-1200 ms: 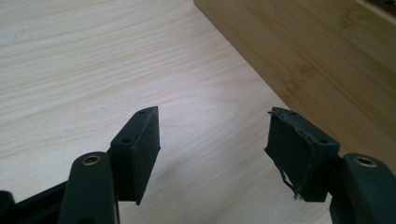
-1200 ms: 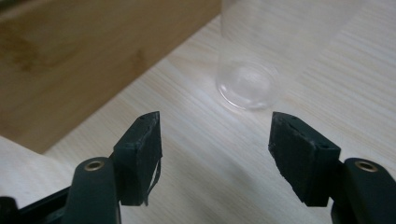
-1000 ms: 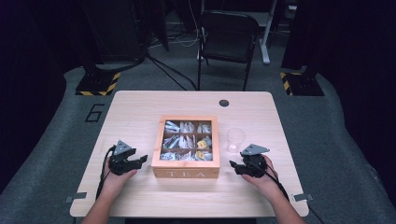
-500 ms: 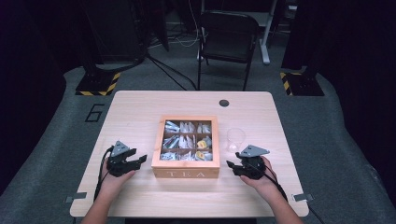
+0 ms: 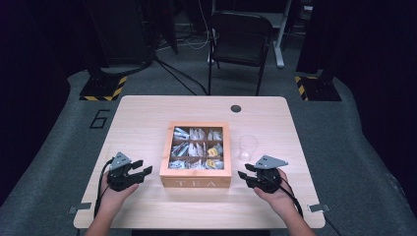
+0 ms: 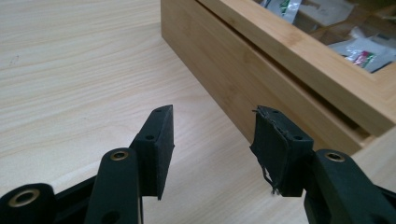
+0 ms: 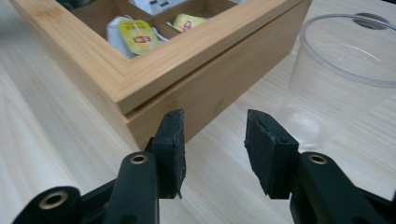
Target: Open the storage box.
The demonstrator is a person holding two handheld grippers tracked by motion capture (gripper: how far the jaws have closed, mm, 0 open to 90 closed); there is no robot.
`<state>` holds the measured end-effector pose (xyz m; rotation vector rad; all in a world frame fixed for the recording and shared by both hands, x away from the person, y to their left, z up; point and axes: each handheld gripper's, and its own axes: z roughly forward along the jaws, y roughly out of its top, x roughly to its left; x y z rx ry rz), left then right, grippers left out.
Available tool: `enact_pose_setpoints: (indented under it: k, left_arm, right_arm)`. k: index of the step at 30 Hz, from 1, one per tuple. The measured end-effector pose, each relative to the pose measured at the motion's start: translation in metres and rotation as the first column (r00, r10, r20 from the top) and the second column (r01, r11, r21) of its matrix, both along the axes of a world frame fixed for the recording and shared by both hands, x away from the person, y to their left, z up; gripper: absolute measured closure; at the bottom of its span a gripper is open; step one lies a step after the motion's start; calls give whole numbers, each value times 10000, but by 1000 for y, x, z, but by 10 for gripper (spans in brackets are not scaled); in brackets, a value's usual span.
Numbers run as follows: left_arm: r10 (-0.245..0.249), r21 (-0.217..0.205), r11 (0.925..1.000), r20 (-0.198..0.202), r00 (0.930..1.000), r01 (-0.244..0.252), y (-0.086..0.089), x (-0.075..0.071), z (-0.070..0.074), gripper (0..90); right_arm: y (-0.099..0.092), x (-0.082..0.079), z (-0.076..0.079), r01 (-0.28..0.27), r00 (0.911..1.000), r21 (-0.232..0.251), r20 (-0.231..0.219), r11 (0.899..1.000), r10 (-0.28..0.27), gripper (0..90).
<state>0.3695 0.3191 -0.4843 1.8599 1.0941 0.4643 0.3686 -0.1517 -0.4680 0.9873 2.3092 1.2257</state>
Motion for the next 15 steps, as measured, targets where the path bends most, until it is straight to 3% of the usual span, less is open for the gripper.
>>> enact_pose_setpoints:
  k: [15]
  left_arm:
    - [-598, 129, 9982, 456, 9972, 592, -6, -20, 8, 515]
  right_arm:
    - [9, -14, 4, -817, 9966, 225, -96, 9964, 820, 621]
